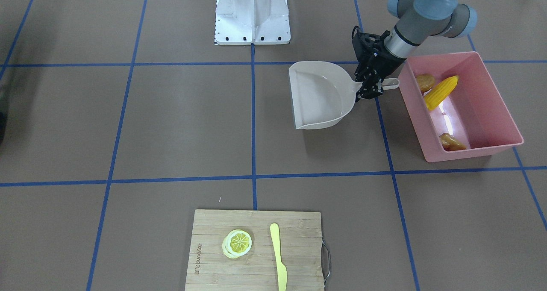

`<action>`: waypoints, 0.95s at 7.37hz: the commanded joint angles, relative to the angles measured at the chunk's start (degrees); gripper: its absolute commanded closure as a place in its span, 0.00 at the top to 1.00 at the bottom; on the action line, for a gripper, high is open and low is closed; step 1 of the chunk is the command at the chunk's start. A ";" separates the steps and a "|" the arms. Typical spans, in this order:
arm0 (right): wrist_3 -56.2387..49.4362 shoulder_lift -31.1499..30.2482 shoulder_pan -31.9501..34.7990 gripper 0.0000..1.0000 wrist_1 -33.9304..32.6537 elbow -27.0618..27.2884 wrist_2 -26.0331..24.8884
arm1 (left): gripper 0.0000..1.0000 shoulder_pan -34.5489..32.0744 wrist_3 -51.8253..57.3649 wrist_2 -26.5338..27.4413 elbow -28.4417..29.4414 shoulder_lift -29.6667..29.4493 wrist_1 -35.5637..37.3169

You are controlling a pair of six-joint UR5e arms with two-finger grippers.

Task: Sweep and dump trash into bin
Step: 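Lower the empty dustpan back onto the table with the left gripper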

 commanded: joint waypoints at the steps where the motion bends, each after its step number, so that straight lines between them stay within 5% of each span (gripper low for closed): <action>1: -12.65 9.17 6.92 1.00 -20.70 -0.62 -1.47 | 0.00 1.56 -4.73 0.36 3.93 -6.16 3.74; 5: -12.57 10.51 7.92 1.00 -21.49 1.04 -11.39 | 0.00 3.75 0.41 1.32 4.65 -11.20 11.84; 7: -10.64 10.17 8.01 1.00 -20.52 0.79 -12.12 | 0.00 3.75 1.41 3.77 4.92 -13.30 15.18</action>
